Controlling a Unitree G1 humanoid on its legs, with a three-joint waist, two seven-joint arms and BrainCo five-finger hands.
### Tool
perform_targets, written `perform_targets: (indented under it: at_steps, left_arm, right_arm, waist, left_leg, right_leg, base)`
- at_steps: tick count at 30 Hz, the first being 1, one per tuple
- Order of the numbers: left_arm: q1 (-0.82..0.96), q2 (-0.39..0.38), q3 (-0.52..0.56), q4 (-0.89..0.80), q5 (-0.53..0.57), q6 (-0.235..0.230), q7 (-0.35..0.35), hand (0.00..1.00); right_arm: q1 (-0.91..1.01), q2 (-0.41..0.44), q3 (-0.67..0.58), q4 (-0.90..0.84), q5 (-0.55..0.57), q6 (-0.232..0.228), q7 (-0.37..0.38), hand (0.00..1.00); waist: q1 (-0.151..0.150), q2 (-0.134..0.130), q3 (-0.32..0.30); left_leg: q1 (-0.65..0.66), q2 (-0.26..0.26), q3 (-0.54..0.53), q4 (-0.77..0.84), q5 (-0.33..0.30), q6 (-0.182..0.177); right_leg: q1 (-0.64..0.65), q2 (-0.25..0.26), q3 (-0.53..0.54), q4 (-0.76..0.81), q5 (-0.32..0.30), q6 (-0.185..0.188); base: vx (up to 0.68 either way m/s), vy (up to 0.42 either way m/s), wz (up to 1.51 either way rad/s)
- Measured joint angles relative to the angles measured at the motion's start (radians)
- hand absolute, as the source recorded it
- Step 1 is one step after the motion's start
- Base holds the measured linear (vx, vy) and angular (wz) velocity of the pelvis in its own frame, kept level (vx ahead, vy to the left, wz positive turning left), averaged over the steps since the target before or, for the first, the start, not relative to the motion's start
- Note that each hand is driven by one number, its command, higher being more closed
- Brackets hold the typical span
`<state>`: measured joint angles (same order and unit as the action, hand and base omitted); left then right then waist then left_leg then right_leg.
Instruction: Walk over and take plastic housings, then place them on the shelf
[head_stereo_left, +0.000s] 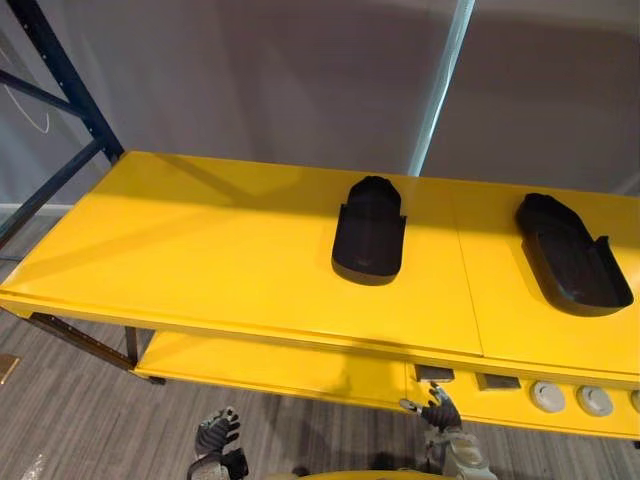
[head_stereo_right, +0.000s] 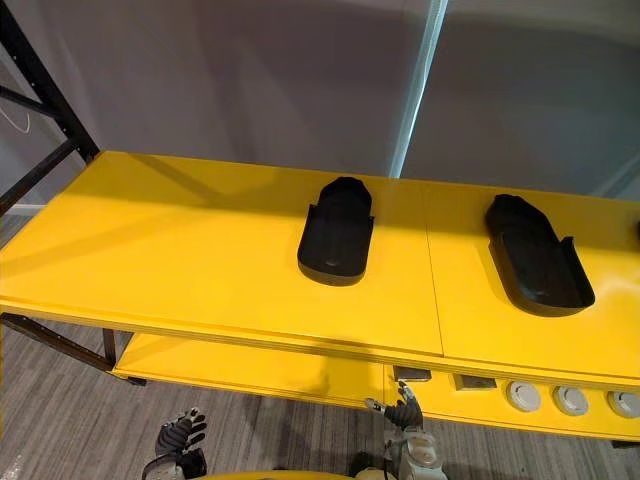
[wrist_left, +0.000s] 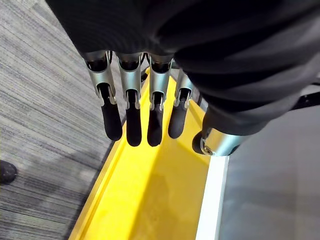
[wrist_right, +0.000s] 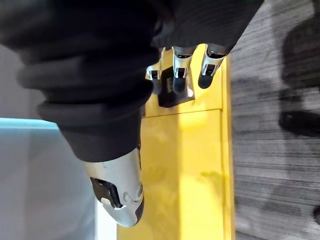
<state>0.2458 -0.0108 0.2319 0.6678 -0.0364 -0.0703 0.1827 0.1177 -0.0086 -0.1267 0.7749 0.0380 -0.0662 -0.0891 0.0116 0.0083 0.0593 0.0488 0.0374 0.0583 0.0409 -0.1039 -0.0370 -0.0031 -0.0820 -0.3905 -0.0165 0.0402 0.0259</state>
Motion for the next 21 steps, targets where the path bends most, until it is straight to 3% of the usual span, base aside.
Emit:
perform_targets:
  at_steps: [10, 12, 14, 17, 18, 19, 21]
  left_arm:
    - [-0.03, 0.045, -0.083, 0.053, 0.05, -0.001, -0.007, 0.0]
    - [-0.043, 0.055, -0.085, 0.051, 0.054, -0.001, -0.007, 0.0]
    - [-0.048, 0.054, -0.084, 0.05, 0.055, -0.002, -0.005, 0.0]
    - [-0.051, 0.045, -0.083, 0.043, 0.055, -0.002, 0.0, 0.0]
    - [-0.052, 0.037, -0.083, 0.033, 0.053, -0.002, 0.004, 0.0]
    - [-0.057, 0.021, -0.084, 0.008, 0.052, -0.003, 0.017, 0.0]
    - [-0.082, 0.017, -0.084, 0.003, 0.05, -0.006, 0.019, 0.0]
  right_arm:
    - [-0.031, -0.004, -0.023, 0.036, 0.0, 0.0, -0.01, 0.0]
    - [-0.041, -0.002, -0.022, 0.035, 0.0, 0.0, -0.015, 0.0]
    - [-0.055, -0.002, -0.019, 0.029, 0.0, 0.0, -0.019, 0.0]
    - [-0.07, -0.004, -0.013, 0.014, -0.005, 0.0, -0.024, 0.0]
    - [-0.071, -0.007, -0.013, -0.008, -0.011, 0.0, -0.026, 0.0]
    - [-0.06, -0.01, -0.012, -0.047, -0.015, 0.0, -0.026, 0.0]
    - [-0.048, -0.01, -0.012, -0.083, -0.023, -0.001, -0.026, 0.0]
  waist:
    - [-0.03, -0.015, 0.016]
    - [-0.028, -0.021, 0.043]
    - [-0.02, -0.017, 0.061]
    - [-0.018, -0.024, 0.068]
    - [-0.02, -0.018, 0.071]
    - [-0.029, -0.014, 0.074]
    - [-0.03, -0.023, 0.084]
  left_leg:
    - [0.001, -0.003, 0.034, -0.001, -0.003, -0.015]
    - [-0.01, 0.008, 0.058, 0.051, -0.035, -0.036]
    - [-0.042, 0.021, 0.066, 0.144, -0.074, -0.028]
    - [-0.094, 0.011, -0.039, 0.238, -0.093, -0.039]
    - [-0.098, 0.012, -0.061, 0.251, -0.114, -0.038]
    - [-0.112, 0.013, -0.061, 0.274, -0.147, -0.014]
    - [-0.125, 0.013, -0.031, 0.305, -0.175, 0.011]
  right_leg:
    - [0.016, 0.015, 0.041, -0.077, 0.048, 0.001]
    - [0.014, 0.02, 0.067, -0.065, 0.044, -0.001]
    - [-0.012, 0.029, 0.113, -0.029, 0.034, -0.006]
    - [-0.087, 0.028, 0.182, 0.043, 0.022, -0.01]
    - [-0.111, 0.033, 0.201, 0.072, 0.016, -0.004]
    - [-0.149, 0.037, 0.225, 0.117, 0.006, -0.001]
    - [-0.184, 0.041, 0.261, 0.154, 0.005, 0.0]
  base:
    - [0.0, 0.015, -0.12]
    - [-0.04, 0.015, -0.28]
    - [-0.06, 0.011, -0.57]
    - [-0.06, -0.022, -0.78]
    - [-0.06, 0.051, -0.61]
    - [-0.08, 0.077, -0.56]
    - [-0.1, 0.109, -0.62]
